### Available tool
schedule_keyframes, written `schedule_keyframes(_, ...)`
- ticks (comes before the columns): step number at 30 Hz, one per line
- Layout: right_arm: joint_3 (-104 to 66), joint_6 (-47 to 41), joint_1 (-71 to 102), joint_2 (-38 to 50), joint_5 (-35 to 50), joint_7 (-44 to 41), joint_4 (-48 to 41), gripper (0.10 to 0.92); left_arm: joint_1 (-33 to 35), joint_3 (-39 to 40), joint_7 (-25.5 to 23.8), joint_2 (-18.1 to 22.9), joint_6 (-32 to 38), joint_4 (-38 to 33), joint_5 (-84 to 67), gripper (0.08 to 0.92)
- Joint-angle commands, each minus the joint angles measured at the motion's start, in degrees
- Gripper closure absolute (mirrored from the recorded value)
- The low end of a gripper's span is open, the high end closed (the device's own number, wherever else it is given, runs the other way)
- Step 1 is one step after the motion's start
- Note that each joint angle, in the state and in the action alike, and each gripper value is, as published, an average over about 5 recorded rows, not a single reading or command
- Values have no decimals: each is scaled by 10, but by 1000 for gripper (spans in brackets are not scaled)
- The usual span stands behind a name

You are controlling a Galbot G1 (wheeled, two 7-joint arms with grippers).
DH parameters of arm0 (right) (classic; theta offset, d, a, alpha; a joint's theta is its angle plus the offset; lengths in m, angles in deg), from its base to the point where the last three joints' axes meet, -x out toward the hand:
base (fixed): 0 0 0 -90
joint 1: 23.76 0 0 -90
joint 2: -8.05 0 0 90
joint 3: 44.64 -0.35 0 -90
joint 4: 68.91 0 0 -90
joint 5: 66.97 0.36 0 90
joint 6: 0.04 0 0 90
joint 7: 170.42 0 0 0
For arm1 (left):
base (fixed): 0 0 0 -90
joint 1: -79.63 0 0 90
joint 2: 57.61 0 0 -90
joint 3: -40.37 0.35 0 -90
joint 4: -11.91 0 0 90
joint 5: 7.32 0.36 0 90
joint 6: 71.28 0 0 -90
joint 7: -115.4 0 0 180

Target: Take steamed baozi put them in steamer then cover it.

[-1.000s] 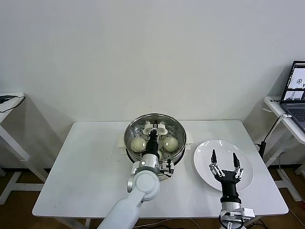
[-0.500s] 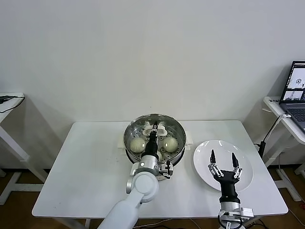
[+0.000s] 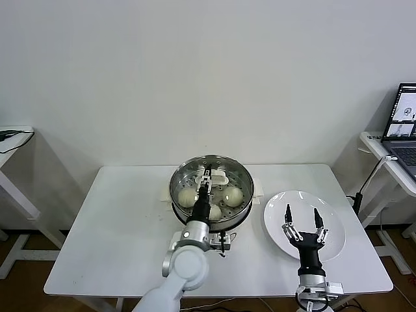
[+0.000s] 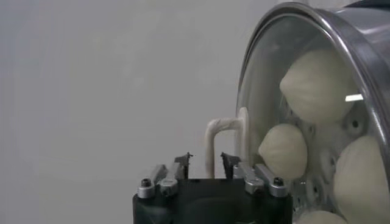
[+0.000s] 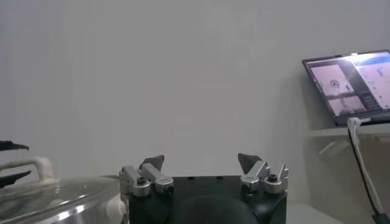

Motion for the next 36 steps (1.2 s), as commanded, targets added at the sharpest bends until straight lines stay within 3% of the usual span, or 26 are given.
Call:
schedule_keyframes(1, 4, -3, -3, 1, -1, 0, -1, 203, 96, -38, 40, -52, 5, -169, -58, 296)
schedule_keyframes(4, 6, -12, -3, 3, -2, 0, 7, 203, 137, -95, 97, -53, 34, -235, -152, 218)
schedule_keyframes(8, 4, -34, -1, 6, -5, -1, 27, 203, 212, -195, 196, -53, 90, -306, -400, 181)
schedule_keyframes(12, 4, -50, -1, 7, -16, 0, 38, 203, 276, -289, 235, -52, 174, -316, -606, 177)
schedule_keyframes(20, 12, -68, 1, 6, -35, 3, 60, 203, 293, -412, 197, -7, 263, -229, -795, 177)
schedule_keyframes(36, 10, -81, 13, 6, -48, 11, 87, 203, 305, -415, 152, 1, 311, -163, -796, 177)
